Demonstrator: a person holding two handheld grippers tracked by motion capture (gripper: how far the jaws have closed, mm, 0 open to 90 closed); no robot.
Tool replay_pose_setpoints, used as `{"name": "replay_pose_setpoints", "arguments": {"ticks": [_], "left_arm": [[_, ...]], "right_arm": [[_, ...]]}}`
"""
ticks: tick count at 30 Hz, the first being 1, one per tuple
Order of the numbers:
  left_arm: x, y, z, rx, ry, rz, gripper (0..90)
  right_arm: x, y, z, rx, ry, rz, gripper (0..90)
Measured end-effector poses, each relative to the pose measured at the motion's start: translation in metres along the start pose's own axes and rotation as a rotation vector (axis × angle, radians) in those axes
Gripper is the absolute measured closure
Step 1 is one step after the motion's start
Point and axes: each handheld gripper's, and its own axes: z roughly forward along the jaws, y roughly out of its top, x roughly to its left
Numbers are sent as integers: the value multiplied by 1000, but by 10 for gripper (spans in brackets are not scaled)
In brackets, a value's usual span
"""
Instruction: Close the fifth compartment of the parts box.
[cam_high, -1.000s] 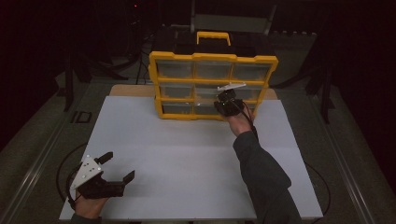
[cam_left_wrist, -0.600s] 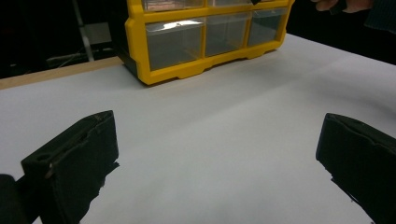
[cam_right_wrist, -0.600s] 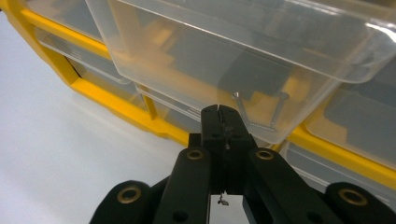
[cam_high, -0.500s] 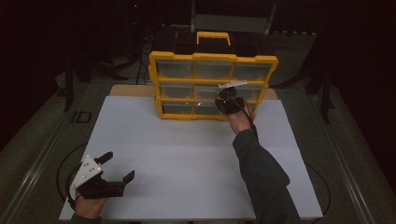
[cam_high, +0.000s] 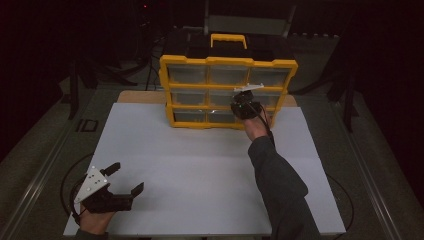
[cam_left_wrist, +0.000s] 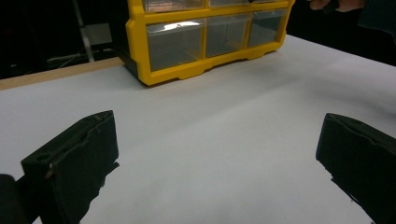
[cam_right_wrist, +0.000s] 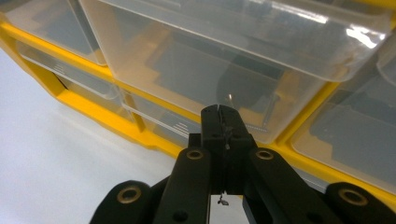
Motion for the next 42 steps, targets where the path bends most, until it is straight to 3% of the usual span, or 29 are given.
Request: {"name": "replay_pose_setpoints", "arguments": {"ticks": [14, 35, 42], "left_arm": [[0, 0, 0, 1, 0, 0, 0], [0, 0, 1, 4, 0, 3, 0], [-1, 0, 1, 8, -1, 3, 0]], "right_arm": [[-6, 2, 1, -12, -22, 27, 897], [-7, -3, -6, -3, -11, -1, 894], [-8, -10, -17, 2, 3, -30, 767]]}}
